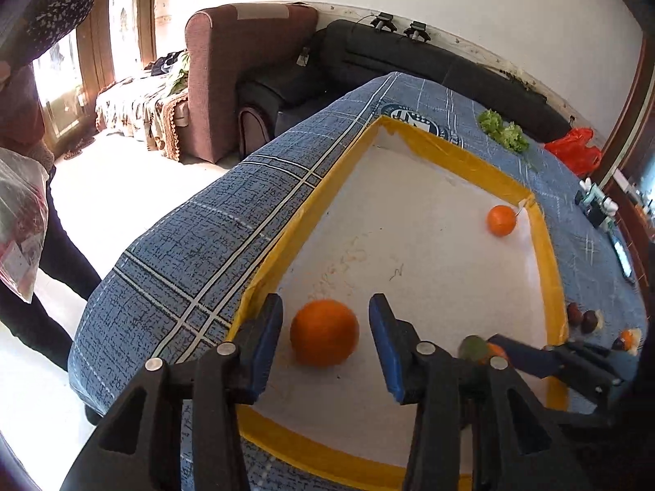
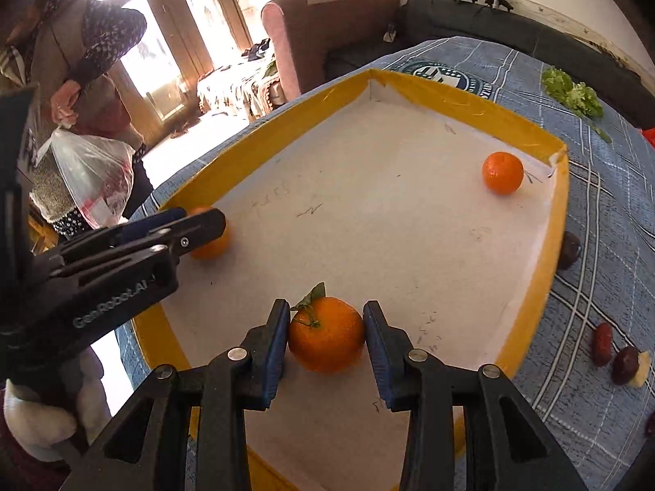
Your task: Organize fruits
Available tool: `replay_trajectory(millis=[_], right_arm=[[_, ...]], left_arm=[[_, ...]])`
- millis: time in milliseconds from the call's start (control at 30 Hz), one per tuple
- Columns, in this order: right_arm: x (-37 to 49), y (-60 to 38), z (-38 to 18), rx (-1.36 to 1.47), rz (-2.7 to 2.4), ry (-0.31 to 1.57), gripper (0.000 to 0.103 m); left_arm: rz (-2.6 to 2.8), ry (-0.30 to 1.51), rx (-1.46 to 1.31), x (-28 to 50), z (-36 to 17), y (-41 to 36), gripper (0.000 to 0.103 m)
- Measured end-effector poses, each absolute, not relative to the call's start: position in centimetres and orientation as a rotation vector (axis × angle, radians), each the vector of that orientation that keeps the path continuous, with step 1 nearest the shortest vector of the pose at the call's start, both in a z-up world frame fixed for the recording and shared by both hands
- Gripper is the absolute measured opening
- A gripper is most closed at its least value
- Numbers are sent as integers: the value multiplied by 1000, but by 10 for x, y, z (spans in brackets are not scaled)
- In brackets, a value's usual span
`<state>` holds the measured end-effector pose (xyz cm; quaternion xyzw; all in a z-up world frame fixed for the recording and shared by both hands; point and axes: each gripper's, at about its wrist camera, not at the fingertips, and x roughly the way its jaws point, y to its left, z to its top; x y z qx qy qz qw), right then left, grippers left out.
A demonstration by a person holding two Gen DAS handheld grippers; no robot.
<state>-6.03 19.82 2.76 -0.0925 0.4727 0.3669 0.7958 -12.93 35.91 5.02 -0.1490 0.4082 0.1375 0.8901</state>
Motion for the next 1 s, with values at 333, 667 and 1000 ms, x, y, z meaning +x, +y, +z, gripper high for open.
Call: replay_trajectory(millis=[333, 667, 1000], right_arm=[[-39, 121, 82, -25, 753, 877, 42], [40, 43, 47, 61, 532, 950, 42], [70, 76, 22, -94, 628, 939, 42]], left_arm=[[290, 736, -383, -157, 89, 350, 63], [198, 724, -370, -149, 97, 314, 64], [173, 762, -352, -136, 89, 304, 65]])
